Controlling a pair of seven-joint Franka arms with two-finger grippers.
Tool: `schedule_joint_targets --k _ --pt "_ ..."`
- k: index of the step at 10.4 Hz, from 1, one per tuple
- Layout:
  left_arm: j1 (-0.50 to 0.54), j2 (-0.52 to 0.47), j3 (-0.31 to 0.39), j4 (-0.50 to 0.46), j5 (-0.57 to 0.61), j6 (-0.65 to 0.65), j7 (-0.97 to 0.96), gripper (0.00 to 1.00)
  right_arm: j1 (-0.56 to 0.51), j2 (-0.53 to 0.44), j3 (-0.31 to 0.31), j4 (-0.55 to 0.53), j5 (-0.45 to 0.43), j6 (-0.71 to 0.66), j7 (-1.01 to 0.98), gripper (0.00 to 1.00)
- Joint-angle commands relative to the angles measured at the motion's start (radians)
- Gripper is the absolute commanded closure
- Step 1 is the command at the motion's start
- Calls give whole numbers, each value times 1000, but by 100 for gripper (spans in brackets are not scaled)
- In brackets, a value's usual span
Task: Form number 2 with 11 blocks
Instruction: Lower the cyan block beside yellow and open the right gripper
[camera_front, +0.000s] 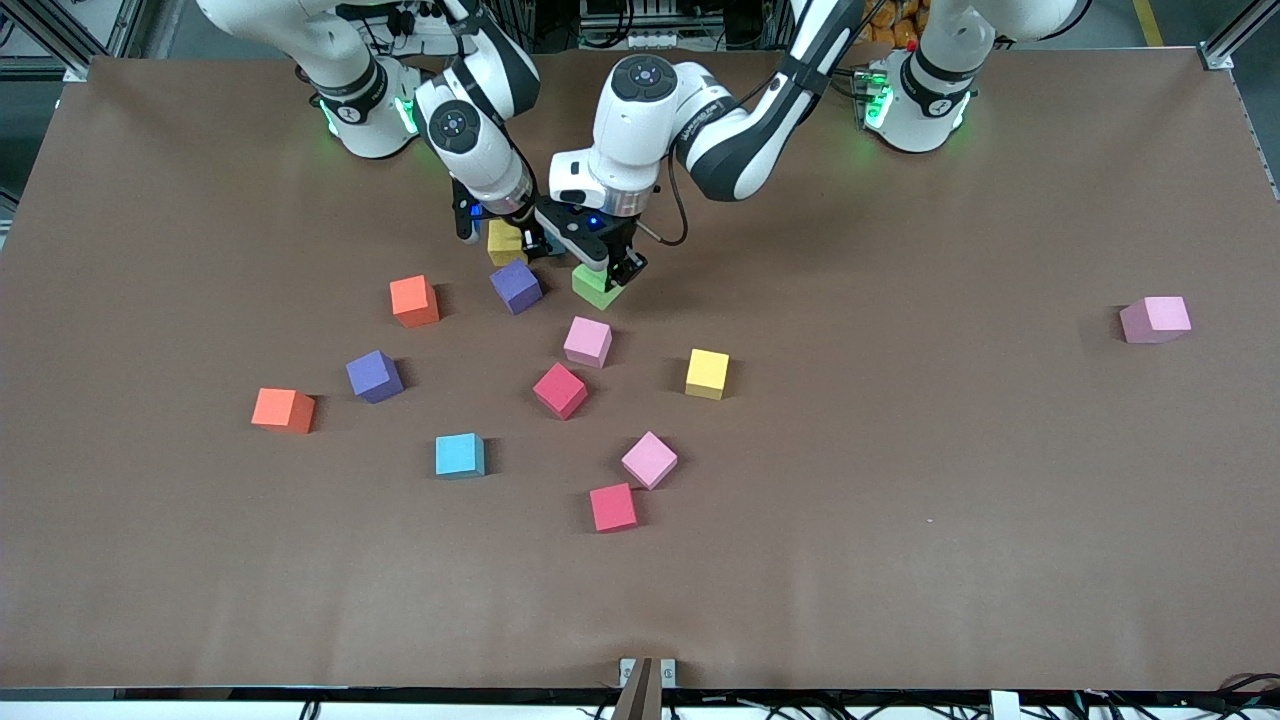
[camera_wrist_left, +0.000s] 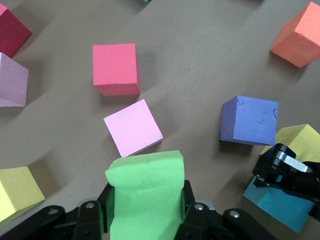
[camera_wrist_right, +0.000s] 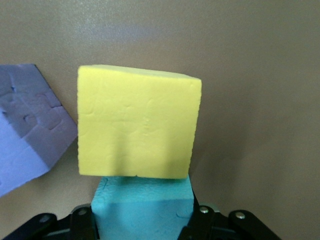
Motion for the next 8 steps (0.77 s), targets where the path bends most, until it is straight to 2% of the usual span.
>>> schedule_joint_targets --k 1,7,8 --pt "7 6 -7 20 -24 -18 31 67 -2 -12 9 -20 27 22 -11 100" --pt "7 8 -7 28 -25 -18 31 67 -9 8 9 -20 26 47 -28 100" --pt "7 8 -7 28 -25 -18 31 67 -11 8 9 -20 26 45 -29 82"
